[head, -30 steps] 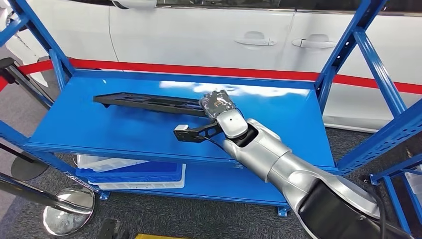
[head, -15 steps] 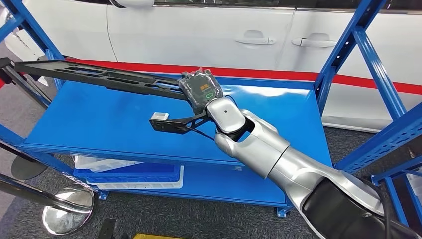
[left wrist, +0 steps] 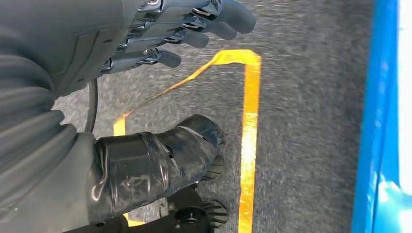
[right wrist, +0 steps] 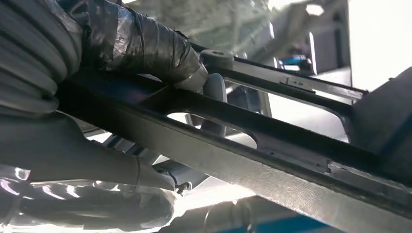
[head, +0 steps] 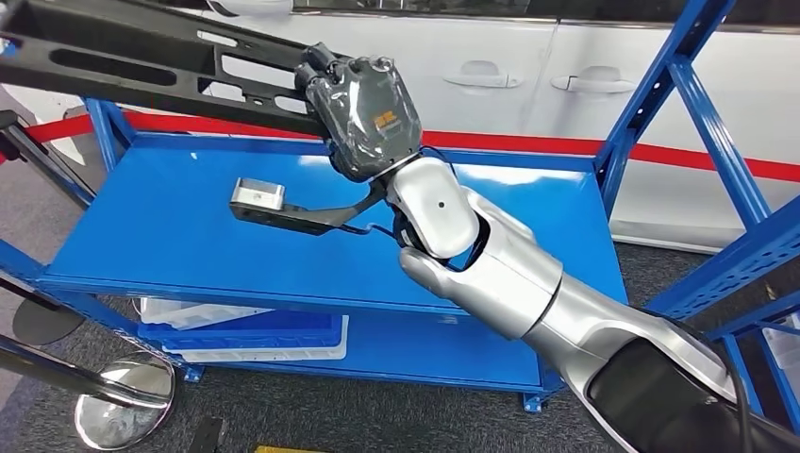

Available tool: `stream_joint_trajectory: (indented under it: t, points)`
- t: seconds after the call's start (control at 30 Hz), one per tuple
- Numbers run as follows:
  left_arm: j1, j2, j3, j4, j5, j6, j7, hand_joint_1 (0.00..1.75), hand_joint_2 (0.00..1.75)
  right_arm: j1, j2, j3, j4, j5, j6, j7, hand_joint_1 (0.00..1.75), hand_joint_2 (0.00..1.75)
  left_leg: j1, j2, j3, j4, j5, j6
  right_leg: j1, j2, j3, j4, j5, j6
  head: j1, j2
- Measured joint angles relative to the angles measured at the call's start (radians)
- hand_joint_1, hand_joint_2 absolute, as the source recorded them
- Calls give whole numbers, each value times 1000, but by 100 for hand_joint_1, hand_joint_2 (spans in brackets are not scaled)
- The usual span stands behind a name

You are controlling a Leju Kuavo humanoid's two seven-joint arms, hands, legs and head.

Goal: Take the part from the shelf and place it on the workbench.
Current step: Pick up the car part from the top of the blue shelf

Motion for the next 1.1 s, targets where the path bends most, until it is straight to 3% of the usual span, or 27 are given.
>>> stream_joint_trajectory:
  t: [0.07, 0.13, 0.2, 0.23, 0.27, 0.37, 0.43, 0.5, 0.53, 0.6, 0.67, 0.7, 0.73, 0.77, 0.83, 0.9, 0.93, 0.97, 1.03, 1.1]
  points:
    - [-1, -4, 0, 0, -3, 7, 5, 0, 175, 6, -10, -16, -32, 5, -28, 0, 175, 175, 3, 2, -1, -7, 9, 14, 0, -2, -16, 45, -44, 9, 3, 0]
    - [-1, -6, -1, 0, -7, 9, 4, 0, 175, 14, -19, -28, -56, 6, -46, -4, 175, 175, 1, 5, -8, -9, 16, 25, -2, -5, -55, 160, -123, 15, 7, 0]
    - [-2, -6, -1, 0, -9, 10, 4, 0, 175, 27, -28, -36, -77, 7, -56, -6, 175, 175, -1, 6, -17, -9, 23, 30, -3, -5, -82, 258, -168, 18, 8, 0]
    - [-2, -7, -2, 0, -9, 11, 4, 0, 175, 33, -32, -39, -87, 8, -59, -7, 175, 175, -2, 7, -23, -7, 27, 31, -4, -5, -74, 262, -164, 17, 8, 0]
    - [-2, -7, -3, 0, -9, 12, 4, 0, 175, 37, -36, -42, -97, 9, -59, -7, 175, 175, -2, 7, -29, -6, 31, 30, -4, -5, -46, 229, -145, 15, 8, 0]
    - [-2, -7, -5, 0, -9, 12, 4, 0, 175, 40, -42, -53, -123, 5, -60, -9, 175, 175, -4, 6, -44, 0, 44, 20, 1, -5, 77, 40, -89, 4, 7, 0]
    - [-3, -8, -6, 0, -8, 10, 2, 0, 175, 40, -43, -61, -140, -15, -58, -13, 175, 175, -5, 5, -50, -1, 57, 9, 6, -5, 101, -9, -79, -1, 7, 0]
    - [-2, -8, -7, 0, -7, 8, -1, 0, 175, 41, -45, -65, -152, -34, -54, -15, 175, 175, -2, 4, -56, -4, 68, -3, 6, -5, 93, -16, -63, -10, 8, 0]
    - [-1, -8, -7, 0, -6, 8, -1, 0, 175, 41, -46, -66, -157, -39, -52, -15, 175, 175, -1, 3, -61, 1, 59, -9, 4, -6, 87, -20, -53, -16, 8, 0]
    - [1, -9, -7, 0, -6, 8, -1, 0, 175, 42, -47, -68, -165, -44, -47, -14, 175, 175, 1, 3, -82, 56, -8, -18, -2, -9, 69, -28, -31, -28, 6, 0]
    - [1, -11, -8, 0, -5, 9, -2, 0, 175, 42, -47, -68, -173, -48, -43, -14, 175, 175, 3, 3, -107, 168, -103, -26, -2, -10, 44, -29, -12, -34, 4, 0]
    - [1, -11, -8, 0, -5, 10, -2, 0, 175, 42, -48, -68, -176, -50, -41, -14, 175, 175, 4, 3, -113, 221, -127, -28, -2, -10, 30, -28, -3, -34, 4, 0]
    - [0, -10, -8, 0, -5, 11, -2, 0, 175, 43, -48, -68, -180, -53, -40, -14, 175, 175, 4, 3, -110, 254, -128, -29, -2, -10, 16, -27, 6, -33, 4, 0]
    - [-1, -10, -9, 0, -4, 12, -1, 0, 175, 45, -49, -68, -183, -56, -39, -14, 175, 175, 4, 3, -94, 260, -108, -30, -2, -10, 2, -26, 16, -32, 4, 0]
    - [-3, -9, -11, 0, -2, 14, -1, 0, 175, 48, -52, -69, -187, -61, -39, -14, 175, 175, 4, 3, -19, 188, -58, -28, -3, -10, -23, -20, 31, -26, 3, 0]
    - [-7, -9, -14, 0, -1, 14, 1, 0, 175, 50, -55, -71, -193, -62, -38, -15, 175, 175, 1, 2, 79, 54, -66, -20, 0, -11, -39, -14, 43, -18, 3, 0]
    - [-9, -8, -16, 0, -1, 15, 2, 0, 175, 50, -56, -73, -195, -62, -37, -15, 175, 175, -2, 1, 110, 6, -79, -15, 1, -11, -42, -14, 51, -13, 4, 0]
    - [-11, -8, -17, 0, -1, 15, 4, 0, 175, 51, -57, -75, -196, -62, -36, -15, 175, 175, -5, 0, 124, -21, -89, -10, 1, -12, -45, -15, 59, -8, 4, 0]
    - [-10, -8, -21, 0, -1, 15, 9, 0, 175, 54, -59, -77, -196, -64, -33, -15, 175, 175, -3, 3, 117, -31, -78, 3, 2, -11, -49, -15, 66, 3, 5, 0]
    - [-8, -8, -23, 0, 0, 15, 14, 0, 175, 58, -62, -78, -196, -64, -32, -15, 175, 175, 0, 9, 105, -36, -60, 21, 1, -9, -67, 35, 12, 13, 7, 0]
